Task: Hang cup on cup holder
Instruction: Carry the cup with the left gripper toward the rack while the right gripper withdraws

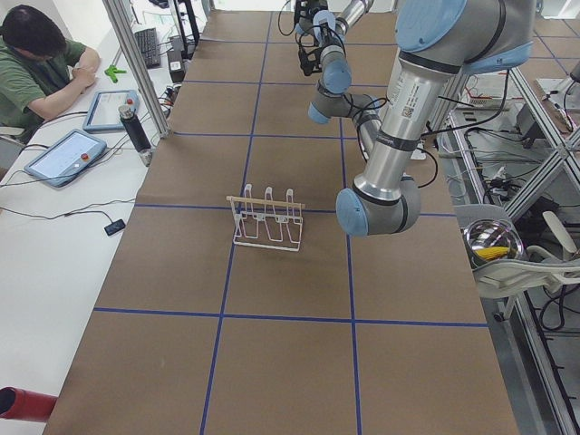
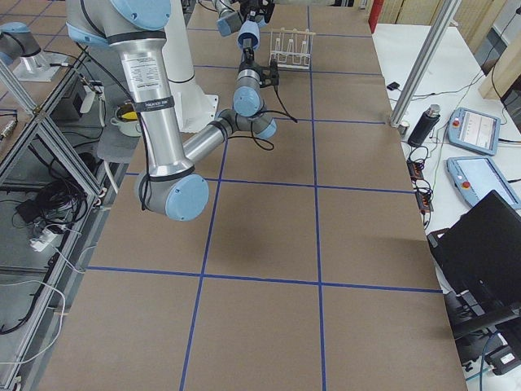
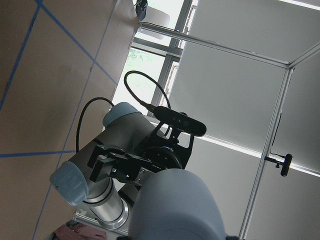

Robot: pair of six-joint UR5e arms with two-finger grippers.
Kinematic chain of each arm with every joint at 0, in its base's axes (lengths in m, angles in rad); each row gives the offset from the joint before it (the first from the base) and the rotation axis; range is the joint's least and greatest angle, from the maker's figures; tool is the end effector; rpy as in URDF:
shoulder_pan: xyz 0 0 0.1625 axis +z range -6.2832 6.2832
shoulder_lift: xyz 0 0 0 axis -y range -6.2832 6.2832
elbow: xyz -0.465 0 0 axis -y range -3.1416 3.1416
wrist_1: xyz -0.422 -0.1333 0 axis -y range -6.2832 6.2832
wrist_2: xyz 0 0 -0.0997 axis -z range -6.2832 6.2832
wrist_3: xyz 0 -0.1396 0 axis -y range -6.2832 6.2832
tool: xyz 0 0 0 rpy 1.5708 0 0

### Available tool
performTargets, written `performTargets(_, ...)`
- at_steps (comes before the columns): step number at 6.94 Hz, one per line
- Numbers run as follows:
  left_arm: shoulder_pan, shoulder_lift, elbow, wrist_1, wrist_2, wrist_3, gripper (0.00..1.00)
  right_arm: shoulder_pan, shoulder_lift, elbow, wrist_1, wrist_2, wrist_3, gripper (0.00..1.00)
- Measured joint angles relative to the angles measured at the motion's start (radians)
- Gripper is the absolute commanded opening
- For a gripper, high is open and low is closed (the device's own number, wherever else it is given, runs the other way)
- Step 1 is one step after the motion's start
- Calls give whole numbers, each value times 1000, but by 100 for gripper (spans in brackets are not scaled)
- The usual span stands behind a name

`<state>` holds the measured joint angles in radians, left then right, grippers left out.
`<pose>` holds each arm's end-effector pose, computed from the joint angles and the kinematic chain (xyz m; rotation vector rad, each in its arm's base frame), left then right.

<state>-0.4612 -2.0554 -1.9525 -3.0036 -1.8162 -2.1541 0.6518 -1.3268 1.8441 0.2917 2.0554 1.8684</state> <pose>0.4256 -0.3225 0.0879 -0.2652 2.2714 -0.2663 -0.3499 -0.3529 0.2468 0.1777 -2.2600 -0.0830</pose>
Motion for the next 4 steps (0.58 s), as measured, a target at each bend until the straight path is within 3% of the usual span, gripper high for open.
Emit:
performTargets(2,-33,18,1,37,1,26,0,98,-92,-15,37,0,-86,100)
performTargets(4,-105,37,-10,171,2,141,0,237,-116,-101,17,1,-251,100)
